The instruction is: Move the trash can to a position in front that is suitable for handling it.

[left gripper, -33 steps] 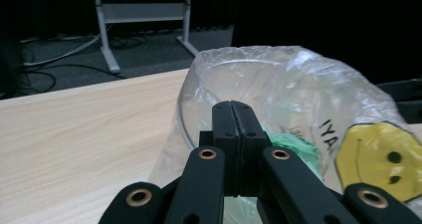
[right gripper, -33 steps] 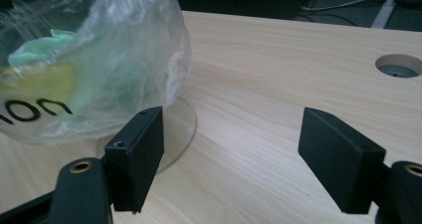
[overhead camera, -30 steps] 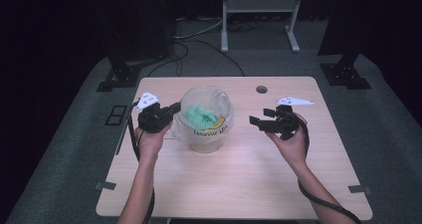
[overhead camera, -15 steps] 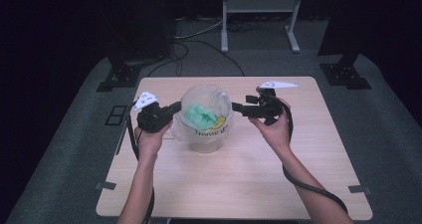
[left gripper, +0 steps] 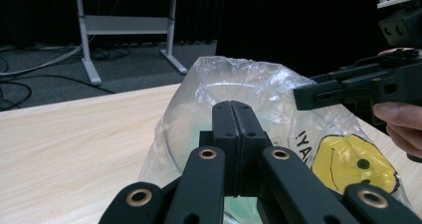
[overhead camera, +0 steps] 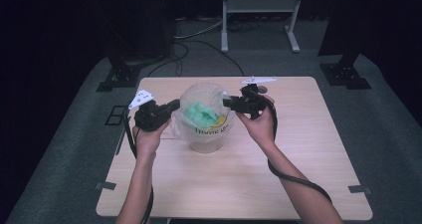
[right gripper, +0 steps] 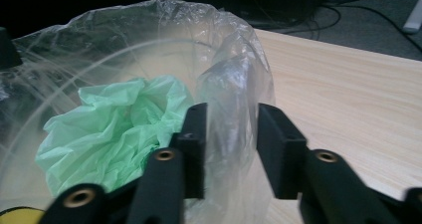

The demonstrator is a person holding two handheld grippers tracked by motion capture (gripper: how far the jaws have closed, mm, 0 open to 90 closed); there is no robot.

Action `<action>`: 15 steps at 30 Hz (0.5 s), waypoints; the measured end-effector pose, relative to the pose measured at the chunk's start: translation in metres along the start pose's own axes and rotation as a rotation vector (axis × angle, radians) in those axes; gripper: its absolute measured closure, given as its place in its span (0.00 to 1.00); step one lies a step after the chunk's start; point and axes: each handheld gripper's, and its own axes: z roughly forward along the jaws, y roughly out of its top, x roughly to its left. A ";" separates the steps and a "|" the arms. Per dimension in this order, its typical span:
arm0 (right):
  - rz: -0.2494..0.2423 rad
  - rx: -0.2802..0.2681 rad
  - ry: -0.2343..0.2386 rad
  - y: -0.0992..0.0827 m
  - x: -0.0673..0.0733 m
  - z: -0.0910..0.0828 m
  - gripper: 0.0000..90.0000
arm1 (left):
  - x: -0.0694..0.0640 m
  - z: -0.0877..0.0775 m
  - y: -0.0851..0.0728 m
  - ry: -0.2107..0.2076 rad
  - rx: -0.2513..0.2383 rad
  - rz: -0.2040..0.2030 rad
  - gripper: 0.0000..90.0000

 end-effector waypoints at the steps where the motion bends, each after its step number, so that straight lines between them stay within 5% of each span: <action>1: 0.000 0.000 0.000 0.000 0.000 0.000 0.78 | 0.000 0.000 0.000 0.000 0.000 0.000 1.00; 5: 0.012 0.002 0.008 0.007 0.004 -0.005 0.90 | -0.003 0.001 0.004 -0.007 -0.010 0.002 1.00; 9: 0.018 0.008 0.027 0.011 0.006 -0.008 0.92 | -0.009 0.005 0.008 -0.019 -0.016 0.014 1.00; 15: 0.054 0.038 0.124 0.017 0.010 -0.008 0.94 | -0.021 0.016 0.009 -0.049 -0.013 0.025 1.00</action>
